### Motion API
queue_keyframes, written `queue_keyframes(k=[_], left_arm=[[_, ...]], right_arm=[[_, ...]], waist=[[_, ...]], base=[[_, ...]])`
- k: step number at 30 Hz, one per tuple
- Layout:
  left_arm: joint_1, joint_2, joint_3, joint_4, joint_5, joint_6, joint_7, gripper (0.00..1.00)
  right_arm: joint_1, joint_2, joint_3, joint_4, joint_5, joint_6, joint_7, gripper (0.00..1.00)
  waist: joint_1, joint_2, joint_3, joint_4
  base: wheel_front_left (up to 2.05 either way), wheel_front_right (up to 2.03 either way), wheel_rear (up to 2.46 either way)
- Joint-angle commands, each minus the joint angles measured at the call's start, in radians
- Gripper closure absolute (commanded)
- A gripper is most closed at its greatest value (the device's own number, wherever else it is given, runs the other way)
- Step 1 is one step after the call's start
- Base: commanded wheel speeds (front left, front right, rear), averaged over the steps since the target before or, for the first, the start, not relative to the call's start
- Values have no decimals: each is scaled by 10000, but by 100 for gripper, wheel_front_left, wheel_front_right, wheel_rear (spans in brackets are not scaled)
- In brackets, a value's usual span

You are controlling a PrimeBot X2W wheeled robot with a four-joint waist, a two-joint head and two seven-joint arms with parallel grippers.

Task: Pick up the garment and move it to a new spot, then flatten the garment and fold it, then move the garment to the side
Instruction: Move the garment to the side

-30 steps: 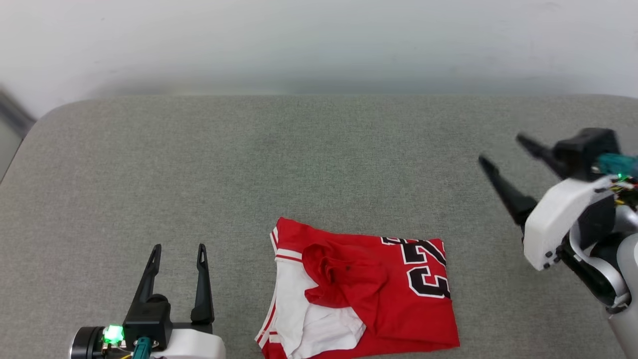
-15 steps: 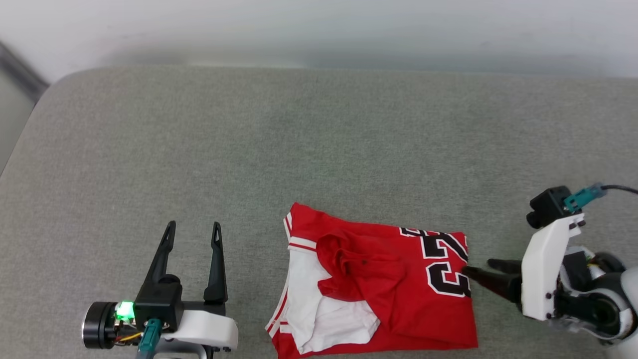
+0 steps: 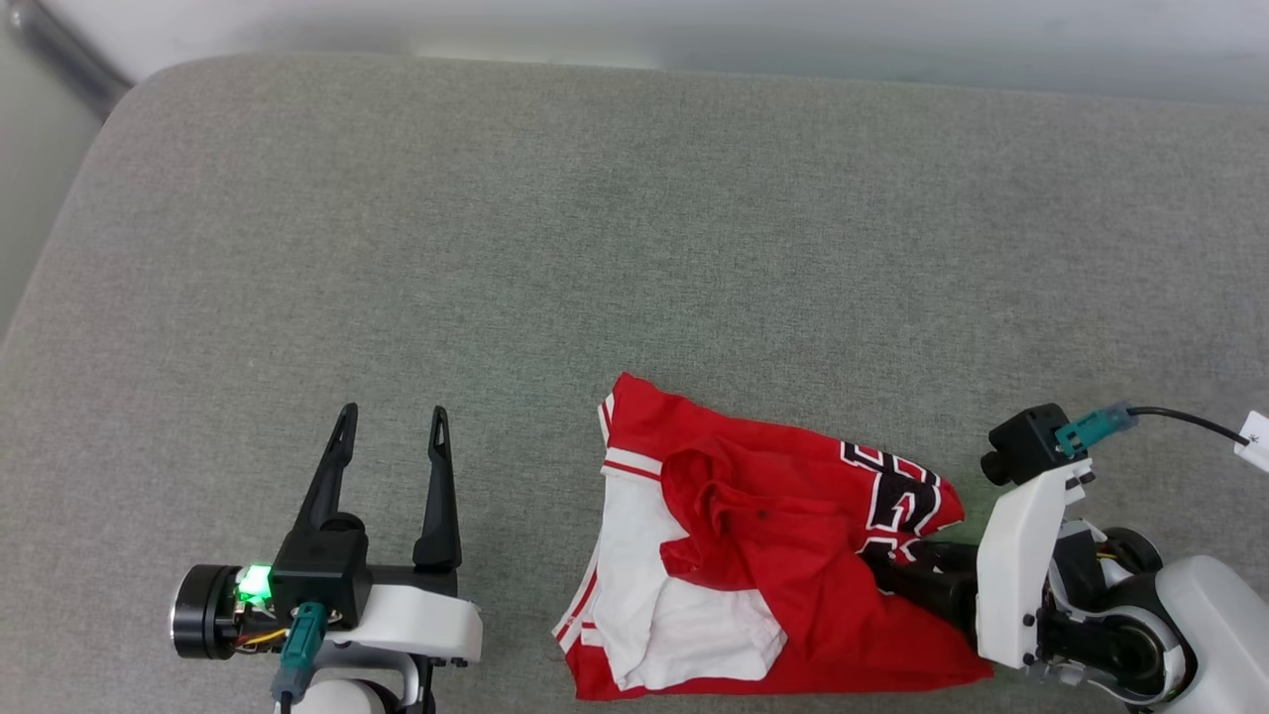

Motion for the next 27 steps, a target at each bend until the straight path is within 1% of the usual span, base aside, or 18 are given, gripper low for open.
queue_keyframes(k=[1, 4, 8, 12, 13, 14, 15, 18, 19, 20, 21, 24, 27], left_arm=[[-87, -15, -6, 22, -39, -5, -21, 0], [20, -20, 27, 79, -22, 18, -21, 0], [218, -27, 93, 148, -12, 36, -21, 0], [474, -18, 233, 138, -31, 76, -21, 0], [474, -18, 233, 138, -31, 76, -21, 0], [520, -10, 286, 105, -51, 88, -21, 0], [635, -8, 358, 41, -49, 115, -21, 0], [748, -19, 424, -23, -24, 113, -20, 0], [739, -17, 444, -44, -26, 95, -20, 0], [739, -17, 444, -44, -26, 95, -20, 0], [664, -11, 508, -118, -6, 97, -20, 0], [447, 29, 525, -161, 30, 39, -20, 0], [325, 64, 520, -232, 68, 18, -20, 0]], right_arm=[[207, 173, 467, 346, 34, -21, 59, 100], [-101, -40, 609, 223, 145, -17, -265, 100], [-836, -478, 624, -18, 65, -18, -883, 100], [-1380, -1000, 1124, -642, -102, -14, -1160, 100], [-1380, -1000, 1124, -642, -102, -14, -1160, 100], [-1584, -1202, 1285, -874, -205, -12, -1188, 100], [-1984, -1585, 1613, -1304, -371, -14, -1184, 100], [-2452, -2102, 1945, -1886, -514, -14, -1117, 100], [-2576, -2239, 1973, -2041, -453, -14, -1086, 100], [-2576, -2239, 1973, -2041, -453, -14, -1086, 100], [-2855, -2551, 2004, -2318, -479, -14, -1039, 100], [-2995, -2977, 1872, -2445, -513, -14, -1097, 100], [-3044, -3198, 1731, -2437, -580, -14, -1205, 100]], waist=[[0, 0, -30, 20], [0, 0, -192, 9], [0, 0, -559, -112], [0, 0, -921, -470], [0, 0, -921, -470], [0, 0, -961, -622], [0, 0, -1000, -988], [0, 0, -941, -1597], [0, 0, -893, -1823], [0, 0, -893, -1823], [0, 0, -735, -2294], [0, 0, -443, -2890], [0, 0, -210, -3226]], base=[[0, 0, 0], [0, 0, 0], [0, 0, 0], [0, 0, 0], [0, 0, 0], [0, 0, 0], [0, 0, 0], [0, 0, 0], [0, 0, 0], [0, 0, 0], [0, 0, 0], [0, 0, 0], [0, 0, 0]])
